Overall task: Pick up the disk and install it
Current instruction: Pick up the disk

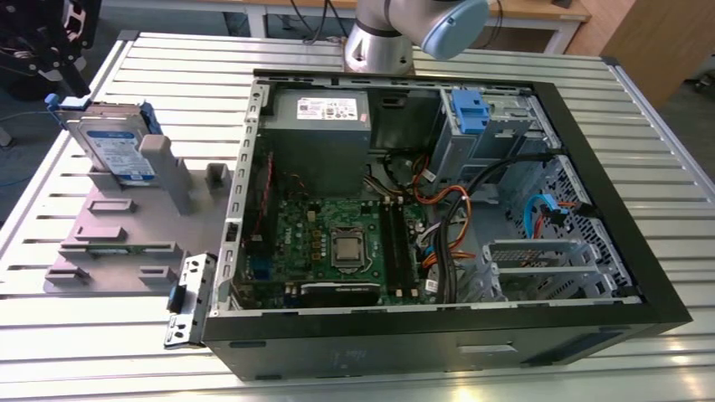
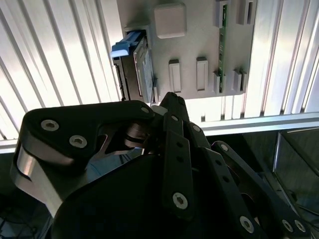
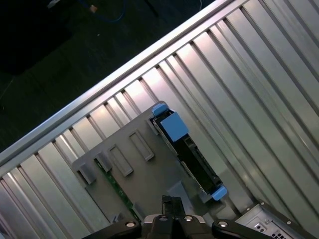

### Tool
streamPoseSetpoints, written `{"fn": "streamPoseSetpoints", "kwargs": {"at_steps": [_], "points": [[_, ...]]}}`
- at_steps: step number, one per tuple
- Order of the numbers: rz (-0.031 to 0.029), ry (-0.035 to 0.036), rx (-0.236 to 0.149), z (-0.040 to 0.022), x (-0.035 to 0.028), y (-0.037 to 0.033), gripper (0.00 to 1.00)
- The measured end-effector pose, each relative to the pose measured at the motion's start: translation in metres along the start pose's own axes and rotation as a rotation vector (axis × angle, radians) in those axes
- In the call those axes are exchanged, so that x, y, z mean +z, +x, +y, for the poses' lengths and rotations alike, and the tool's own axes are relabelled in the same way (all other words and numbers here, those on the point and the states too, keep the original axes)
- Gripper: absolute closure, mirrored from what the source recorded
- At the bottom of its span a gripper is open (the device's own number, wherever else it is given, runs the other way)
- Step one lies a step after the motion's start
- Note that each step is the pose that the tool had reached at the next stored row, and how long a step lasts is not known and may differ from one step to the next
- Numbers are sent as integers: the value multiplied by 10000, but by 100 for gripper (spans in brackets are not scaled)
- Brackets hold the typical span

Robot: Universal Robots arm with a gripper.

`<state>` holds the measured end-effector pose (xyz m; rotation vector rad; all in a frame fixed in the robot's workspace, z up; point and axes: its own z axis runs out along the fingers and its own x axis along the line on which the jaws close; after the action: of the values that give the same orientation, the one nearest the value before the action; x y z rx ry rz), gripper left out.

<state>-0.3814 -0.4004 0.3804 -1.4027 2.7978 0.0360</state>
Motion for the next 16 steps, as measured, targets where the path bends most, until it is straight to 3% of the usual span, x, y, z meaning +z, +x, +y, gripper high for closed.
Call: {"fn": "streamPoseSetpoints", "kwargs": {"at_steps": [16], "points": [[4, -5, -252, 0, 0, 0, 89]]}}
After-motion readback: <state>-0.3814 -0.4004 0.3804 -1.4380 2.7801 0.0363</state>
